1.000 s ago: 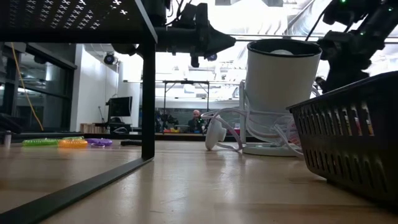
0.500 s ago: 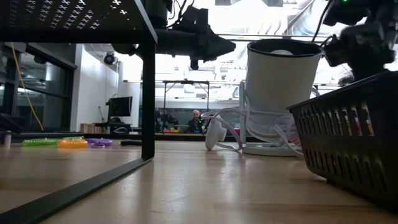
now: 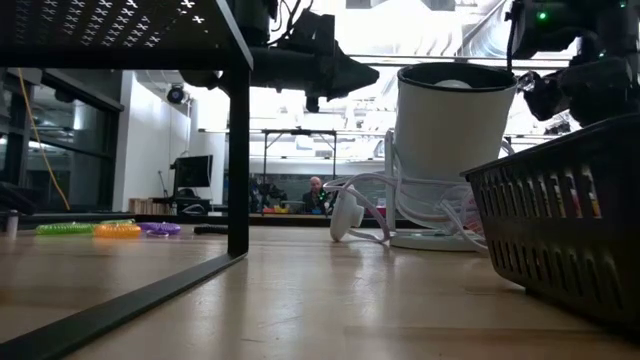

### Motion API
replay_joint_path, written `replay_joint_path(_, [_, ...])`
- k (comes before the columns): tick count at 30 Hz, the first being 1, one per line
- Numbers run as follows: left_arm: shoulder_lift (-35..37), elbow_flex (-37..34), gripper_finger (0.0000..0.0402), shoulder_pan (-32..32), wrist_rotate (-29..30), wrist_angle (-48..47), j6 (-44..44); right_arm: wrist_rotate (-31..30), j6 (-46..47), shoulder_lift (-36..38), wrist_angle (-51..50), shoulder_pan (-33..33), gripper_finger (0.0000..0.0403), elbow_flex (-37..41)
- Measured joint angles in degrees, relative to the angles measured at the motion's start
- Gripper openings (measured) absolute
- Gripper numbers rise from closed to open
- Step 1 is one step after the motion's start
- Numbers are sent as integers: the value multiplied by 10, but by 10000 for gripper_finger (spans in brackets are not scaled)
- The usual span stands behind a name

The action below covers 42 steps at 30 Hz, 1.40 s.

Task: Pick & Place Office Desk Supplies
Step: Put the left black spring keychain into the green bin, then put the black spring keychain into the green bin

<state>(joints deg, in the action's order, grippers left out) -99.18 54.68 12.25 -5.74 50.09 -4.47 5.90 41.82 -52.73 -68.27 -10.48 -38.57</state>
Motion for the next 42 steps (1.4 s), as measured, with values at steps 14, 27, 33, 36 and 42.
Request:
replay_joint_path(14, [0, 0, 51, 0, 0, 0, 0, -30, -29, -3, -6, 0, 25, 0])
replay_joint_path(27, [0, 0, 51, 0, 0, 0, 0, -30, -46, -3, -10, 0, 75, 0])
replay_joint_path(33, [0, 0, 51, 0, 0, 0, 0, -30, -46, -3, -15, 0, 111, 0])
replay_joint_path(36, [0, 0, 51, 0, 0, 0, 0, -30, -46, -3, -14, 0, 118, 0])
replay_joint_path(42, [0, 0, 51, 0, 0, -1, 0, -30, -46, -3, -14, 0, 118, 0])
